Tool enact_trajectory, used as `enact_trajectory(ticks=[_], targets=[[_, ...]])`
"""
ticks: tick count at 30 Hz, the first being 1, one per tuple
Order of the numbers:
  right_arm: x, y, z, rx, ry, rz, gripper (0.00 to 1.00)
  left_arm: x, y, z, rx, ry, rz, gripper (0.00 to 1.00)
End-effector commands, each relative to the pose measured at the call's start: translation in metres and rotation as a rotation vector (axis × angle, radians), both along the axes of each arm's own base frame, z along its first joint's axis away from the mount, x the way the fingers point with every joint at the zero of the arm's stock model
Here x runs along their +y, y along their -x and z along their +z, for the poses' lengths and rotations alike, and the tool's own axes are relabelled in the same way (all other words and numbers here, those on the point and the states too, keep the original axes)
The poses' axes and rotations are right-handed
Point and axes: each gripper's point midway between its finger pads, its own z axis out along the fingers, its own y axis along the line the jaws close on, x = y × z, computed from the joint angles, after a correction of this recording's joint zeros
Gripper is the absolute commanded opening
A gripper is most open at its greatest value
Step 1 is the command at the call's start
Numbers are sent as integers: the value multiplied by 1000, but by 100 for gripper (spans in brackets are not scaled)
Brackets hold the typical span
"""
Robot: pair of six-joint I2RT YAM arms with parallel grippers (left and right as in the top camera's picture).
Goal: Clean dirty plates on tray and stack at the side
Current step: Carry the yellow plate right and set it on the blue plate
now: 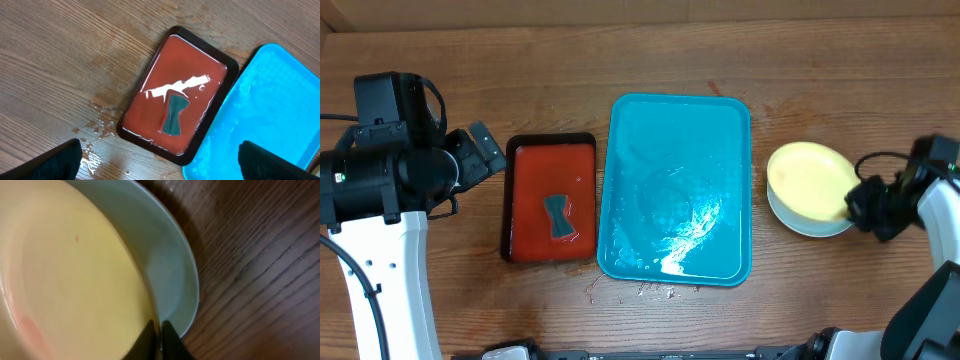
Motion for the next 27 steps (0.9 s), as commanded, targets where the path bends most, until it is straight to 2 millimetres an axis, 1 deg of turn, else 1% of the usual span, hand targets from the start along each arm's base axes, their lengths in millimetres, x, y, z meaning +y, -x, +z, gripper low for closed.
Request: enact_trajectory(ticks=[1,2,4,6,8,10,12,14,15,16,17,19,22,25,27], targets=[[11,-9,8,-70,-53,51,43,1,-3,6,-14,-21,-14,100],[13,-11,14,-83,-59,63,48,1,-3,6,-14,-21,-14,100],[15,-17,33,-125,-45,80,53,1,-3,6,-14,-21,-14,100],[18,-23,63,-198,-4,136,55,1,-3,6,-14,-21,-14,100],[29,-24,94,-269,22,194,56,1,-3,6,-14,-21,-14,100],[52,-24,132,-392,31,323,57,1,-3,6,-14,-21,-15,100],[80,-19,164,-514,25,446,60,1,-3,6,-14,-21,-15,100],[109,-10,190,-632,8,580,64,1,-3,6,-14,-21,-15,100],[122,-3,199,-673,0,629,66,1,-3,6,-14,-21,-15,100],[132,4,205,-695,-5,659,72,1,-3,6,-14,-21,-14,100],[141,11,211,-717,-8,691,100,1,-3,6,-14,-21,-14,100],[154,22,221,-755,-13,738,100,1,-3,6,-14,-21,-15,100],[166,32,229,-795,-11,784,100,1,-3,6,-14,-21,-15,100],[168,35,232,-806,-9,794,100,1,-3,6,-14,-21,-14,100],[163,34,229,-795,23,790,100,1,-3,6,-14,-21,-14,100]])
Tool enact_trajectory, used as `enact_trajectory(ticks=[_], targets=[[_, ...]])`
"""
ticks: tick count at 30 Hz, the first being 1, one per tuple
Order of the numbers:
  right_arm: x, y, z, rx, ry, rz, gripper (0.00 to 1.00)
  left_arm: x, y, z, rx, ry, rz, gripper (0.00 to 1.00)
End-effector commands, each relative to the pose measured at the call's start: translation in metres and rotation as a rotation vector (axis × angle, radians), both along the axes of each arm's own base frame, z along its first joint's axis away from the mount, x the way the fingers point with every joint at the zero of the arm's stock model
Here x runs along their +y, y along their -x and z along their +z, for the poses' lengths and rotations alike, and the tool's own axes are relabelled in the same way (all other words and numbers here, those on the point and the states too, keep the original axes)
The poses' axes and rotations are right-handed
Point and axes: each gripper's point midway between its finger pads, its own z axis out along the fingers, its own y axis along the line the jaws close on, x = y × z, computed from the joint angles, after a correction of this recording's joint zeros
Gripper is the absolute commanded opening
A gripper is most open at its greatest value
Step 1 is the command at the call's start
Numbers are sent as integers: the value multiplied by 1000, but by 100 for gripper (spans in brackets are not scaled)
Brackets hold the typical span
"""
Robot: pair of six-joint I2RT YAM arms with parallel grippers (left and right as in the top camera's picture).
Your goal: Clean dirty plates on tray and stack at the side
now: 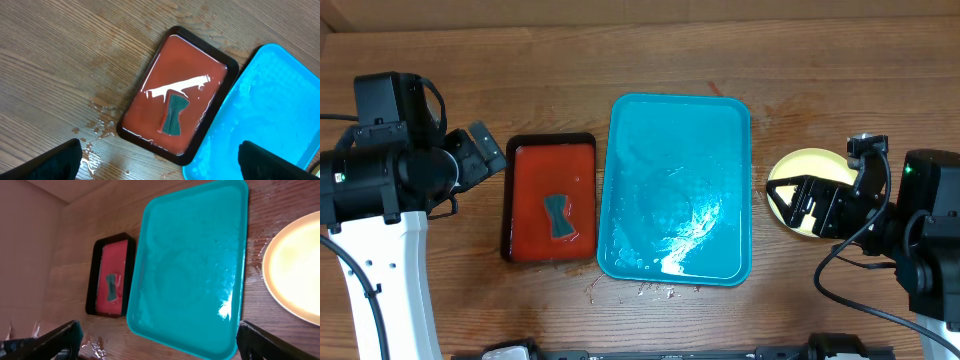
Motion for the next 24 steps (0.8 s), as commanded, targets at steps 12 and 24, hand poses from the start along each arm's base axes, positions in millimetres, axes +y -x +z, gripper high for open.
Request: enact_trajectory(ticks=[12,24], targets=[[-31,-21,32,-472,408,-44,100,1,-3,6,-14,-21,-15,100],[-28,24,-69,-580,378,-43,100,1,-3,6,-14,-21,-15,100]])
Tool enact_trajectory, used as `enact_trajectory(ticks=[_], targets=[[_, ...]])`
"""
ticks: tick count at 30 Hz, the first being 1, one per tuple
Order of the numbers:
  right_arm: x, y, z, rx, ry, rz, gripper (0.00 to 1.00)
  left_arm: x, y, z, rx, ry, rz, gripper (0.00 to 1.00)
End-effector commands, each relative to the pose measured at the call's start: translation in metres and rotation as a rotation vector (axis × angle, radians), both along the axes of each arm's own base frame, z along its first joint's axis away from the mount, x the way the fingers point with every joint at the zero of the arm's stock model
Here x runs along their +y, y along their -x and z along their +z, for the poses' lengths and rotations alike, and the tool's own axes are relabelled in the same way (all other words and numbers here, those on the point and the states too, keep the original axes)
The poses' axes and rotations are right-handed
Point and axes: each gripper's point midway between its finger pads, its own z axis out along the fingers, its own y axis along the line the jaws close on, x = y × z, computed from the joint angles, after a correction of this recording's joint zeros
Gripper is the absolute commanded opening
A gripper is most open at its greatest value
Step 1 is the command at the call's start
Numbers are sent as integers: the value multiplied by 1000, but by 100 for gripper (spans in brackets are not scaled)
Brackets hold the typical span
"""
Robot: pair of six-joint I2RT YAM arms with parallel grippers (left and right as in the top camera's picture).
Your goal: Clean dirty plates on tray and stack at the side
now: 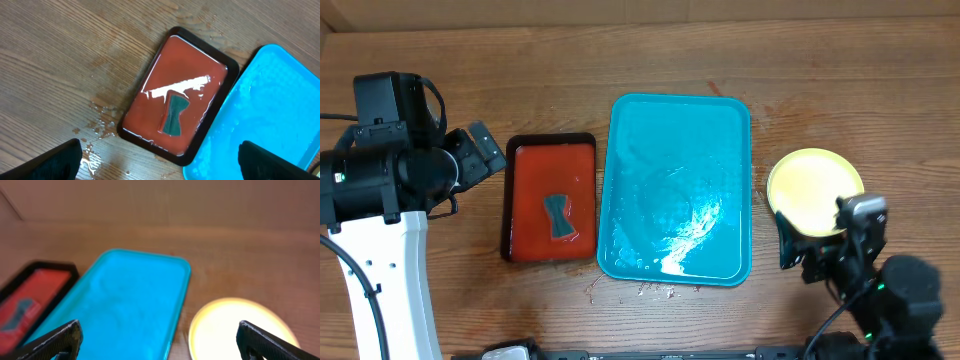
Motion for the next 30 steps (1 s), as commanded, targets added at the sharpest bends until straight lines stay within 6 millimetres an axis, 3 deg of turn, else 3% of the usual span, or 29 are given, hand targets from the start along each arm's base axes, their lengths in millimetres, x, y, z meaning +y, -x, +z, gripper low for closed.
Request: enact_trajectory(ticks=[1,8,17,20,30], targets=[[3,6,-30,-21,-4,20,100,0,-3,5,-13,-18,-16,100],[14,2,-44,-194,-40,79,100,0,-3,5,-13,-18,-16,100],[24,-15,-64,-289,-59,126,100,0,-3,5,-13,-18,-16,100],[27,-19,-56,-385,-67,143,100,0,-3,5,-13,-18,-16,100],[25,-20,-58,-381,-64,129,100,0,-3,5,-13,-18,-16,100]])
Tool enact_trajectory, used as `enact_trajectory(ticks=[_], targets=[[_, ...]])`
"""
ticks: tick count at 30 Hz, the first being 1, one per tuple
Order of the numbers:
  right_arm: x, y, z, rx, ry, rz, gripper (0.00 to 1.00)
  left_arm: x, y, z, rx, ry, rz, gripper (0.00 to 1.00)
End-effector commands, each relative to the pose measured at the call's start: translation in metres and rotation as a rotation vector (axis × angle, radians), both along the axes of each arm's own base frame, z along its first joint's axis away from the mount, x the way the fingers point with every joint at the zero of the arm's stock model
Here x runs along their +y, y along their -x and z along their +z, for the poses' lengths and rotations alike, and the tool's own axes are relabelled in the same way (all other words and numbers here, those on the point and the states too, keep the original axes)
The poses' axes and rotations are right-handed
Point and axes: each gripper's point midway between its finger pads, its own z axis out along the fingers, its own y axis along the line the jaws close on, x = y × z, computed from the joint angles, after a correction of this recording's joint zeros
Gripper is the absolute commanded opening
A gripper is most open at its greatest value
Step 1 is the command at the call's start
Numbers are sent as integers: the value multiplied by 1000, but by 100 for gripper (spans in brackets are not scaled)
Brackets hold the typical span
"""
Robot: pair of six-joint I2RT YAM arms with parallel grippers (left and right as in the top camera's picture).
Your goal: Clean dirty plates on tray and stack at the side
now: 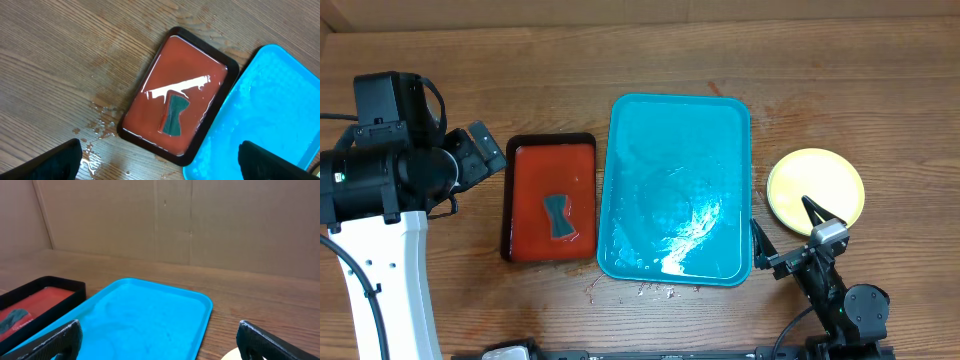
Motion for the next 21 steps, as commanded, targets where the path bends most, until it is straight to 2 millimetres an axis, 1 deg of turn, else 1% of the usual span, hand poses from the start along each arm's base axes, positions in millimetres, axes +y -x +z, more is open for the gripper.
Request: enact_trajectory(ticks=[1,19,21], targets=[[3,1,-1,-9,0,13,100,0,-2,5,-13,-18,-16,100],[3,1,-1,-9,0,13,100,-1,-2,4,-12,-18,-19,100],[3,1,-1,-9,0,13,100,-3,1,9,-29,-20,-25,100]])
